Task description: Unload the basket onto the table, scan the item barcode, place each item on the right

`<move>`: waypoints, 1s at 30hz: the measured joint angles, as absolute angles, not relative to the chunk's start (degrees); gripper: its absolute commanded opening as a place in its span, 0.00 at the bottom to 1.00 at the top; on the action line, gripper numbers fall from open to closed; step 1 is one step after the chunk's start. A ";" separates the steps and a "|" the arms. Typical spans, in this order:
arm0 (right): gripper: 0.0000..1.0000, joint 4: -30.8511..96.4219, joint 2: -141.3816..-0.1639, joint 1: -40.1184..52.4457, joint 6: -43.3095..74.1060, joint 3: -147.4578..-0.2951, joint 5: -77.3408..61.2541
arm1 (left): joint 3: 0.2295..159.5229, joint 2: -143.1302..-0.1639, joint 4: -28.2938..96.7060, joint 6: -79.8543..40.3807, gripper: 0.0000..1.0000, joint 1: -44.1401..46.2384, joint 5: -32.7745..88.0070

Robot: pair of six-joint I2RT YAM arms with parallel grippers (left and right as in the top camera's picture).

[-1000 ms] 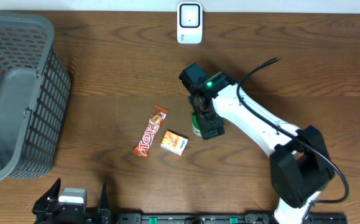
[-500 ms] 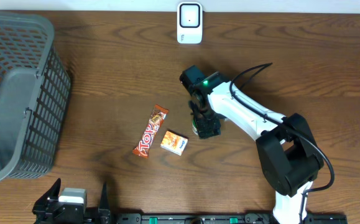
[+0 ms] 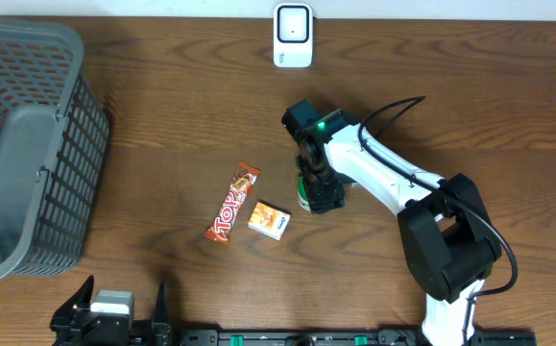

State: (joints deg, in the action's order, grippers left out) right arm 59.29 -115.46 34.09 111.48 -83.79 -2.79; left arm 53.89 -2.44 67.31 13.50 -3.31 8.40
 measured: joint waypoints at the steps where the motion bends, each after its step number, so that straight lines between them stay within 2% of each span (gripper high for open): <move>1: 0.80 59.29 -115.46 34.09 111.48 -83.79 -2.76 | 53.89 -2.44 67.31 13.50 0.96 -3.31 8.40; 7: 0.83 59.27 -116.92 34.09 111.44 -83.79 -2.66 | 53.89 -2.44 67.31 13.50 0.97 -3.31 8.40; 19: 0.59 58.94 -117.86 34.09 107.96 -83.79 -2.63 | 53.89 -2.44 67.31 13.50 0.96 -3.31 8.40; 26: 0.58 58.57 -117.86 34.02 97.62 -83.79 -2.59 | 53.89 -2.44 67.31 13.50 0.96 -3.31 8.40; 30: 0.59 56.86 -117.86 32.82 83.11 -83.79 -3.25 | 53.89 -2.44 67.31 13.50 0.96 -3.31 8.40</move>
State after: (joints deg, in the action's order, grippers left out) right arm 56.86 -117.86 32.82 83.11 -83.79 -3.25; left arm 53.89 -2.44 67.31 13.50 -3.31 8.40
